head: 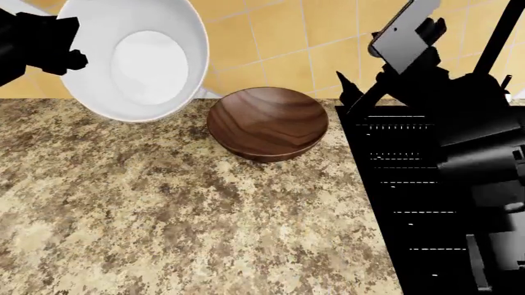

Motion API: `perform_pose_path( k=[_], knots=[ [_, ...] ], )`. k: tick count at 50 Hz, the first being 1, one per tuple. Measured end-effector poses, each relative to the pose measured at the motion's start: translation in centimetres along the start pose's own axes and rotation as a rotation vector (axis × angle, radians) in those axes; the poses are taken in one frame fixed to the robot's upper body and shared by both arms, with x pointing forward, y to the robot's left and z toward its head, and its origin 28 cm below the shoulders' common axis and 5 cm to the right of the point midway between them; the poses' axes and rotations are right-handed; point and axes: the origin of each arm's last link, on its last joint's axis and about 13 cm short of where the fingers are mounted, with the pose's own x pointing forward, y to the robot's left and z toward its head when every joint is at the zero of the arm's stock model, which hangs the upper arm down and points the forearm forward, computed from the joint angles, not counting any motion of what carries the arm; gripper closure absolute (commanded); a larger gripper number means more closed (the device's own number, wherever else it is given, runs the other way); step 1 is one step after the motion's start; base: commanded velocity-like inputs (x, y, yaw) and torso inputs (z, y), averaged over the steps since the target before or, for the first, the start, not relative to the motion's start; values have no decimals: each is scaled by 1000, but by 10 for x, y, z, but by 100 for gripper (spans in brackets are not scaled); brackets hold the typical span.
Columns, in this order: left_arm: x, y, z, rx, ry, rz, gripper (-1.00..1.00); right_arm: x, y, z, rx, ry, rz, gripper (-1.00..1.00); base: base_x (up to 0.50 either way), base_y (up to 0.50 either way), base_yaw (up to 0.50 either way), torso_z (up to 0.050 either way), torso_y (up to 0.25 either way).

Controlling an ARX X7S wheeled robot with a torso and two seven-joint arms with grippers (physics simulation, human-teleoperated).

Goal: Stack the bowls in the sink.

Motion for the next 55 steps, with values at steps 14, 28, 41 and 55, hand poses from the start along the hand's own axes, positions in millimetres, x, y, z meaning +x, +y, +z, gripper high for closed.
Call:
perform_pose_path(
  k=[14, 28, 41, 55],
  knots=[
    [2, 3, -3, -10, -7, 19, 100, -26, 12, 20, -331, 19, 289, -100, 0, 0, 0, 0, 0],
    [1, 3, -6, -19, -10, 14, 100, -33, 29, 30, -471, 14, 469, -100, 0, 0, 0, 0, 0],
    [-1, 2, -10, -28, -11, 7, 100, -22, 47, 30, -522, 13, 564, -100, 0, 0, 0, 0, 0],
    [-3, 3, -14, -36, -12, 4, 100, 0, 61, 26, -540, 15, 636, -100, 0, 0, 0, 0, 0]
  ],
)
